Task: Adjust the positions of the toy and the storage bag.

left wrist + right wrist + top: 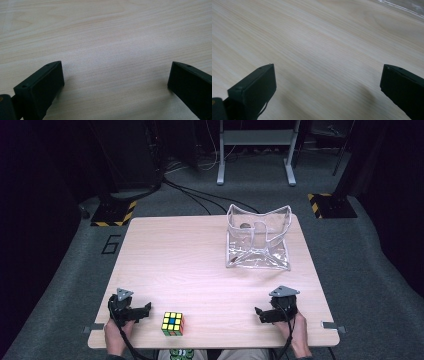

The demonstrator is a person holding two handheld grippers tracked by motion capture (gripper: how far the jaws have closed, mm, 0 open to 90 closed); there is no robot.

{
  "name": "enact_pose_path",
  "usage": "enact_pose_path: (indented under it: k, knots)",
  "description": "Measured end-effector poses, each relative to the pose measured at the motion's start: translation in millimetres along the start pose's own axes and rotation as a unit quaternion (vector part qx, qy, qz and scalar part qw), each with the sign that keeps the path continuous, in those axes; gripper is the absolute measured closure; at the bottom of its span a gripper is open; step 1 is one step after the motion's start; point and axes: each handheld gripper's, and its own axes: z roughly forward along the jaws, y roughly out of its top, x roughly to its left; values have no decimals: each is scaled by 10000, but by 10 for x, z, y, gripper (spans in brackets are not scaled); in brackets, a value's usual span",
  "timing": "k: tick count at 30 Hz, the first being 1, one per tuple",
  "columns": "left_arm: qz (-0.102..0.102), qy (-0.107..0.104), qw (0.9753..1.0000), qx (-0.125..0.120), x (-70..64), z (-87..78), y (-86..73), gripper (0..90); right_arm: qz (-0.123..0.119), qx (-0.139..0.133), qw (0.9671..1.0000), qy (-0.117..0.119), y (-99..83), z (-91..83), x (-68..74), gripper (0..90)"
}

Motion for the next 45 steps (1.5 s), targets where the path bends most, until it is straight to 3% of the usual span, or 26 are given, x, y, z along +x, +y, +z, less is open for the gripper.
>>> enact_pose_path:
  k: [21,33,45]
  knots:
    - [-1,0,10000,-2,-1,-1,0,5,-519,-195,9963,651,283,82,485,0]
    - [-2,-7,10000,5,-1,-2,0,5,-904,-146,9913,946,399,161,764,0]
    - [1,-5,10000,8,0,-3,0,5,-1047,-63,9865,1255,491,282,993,0]
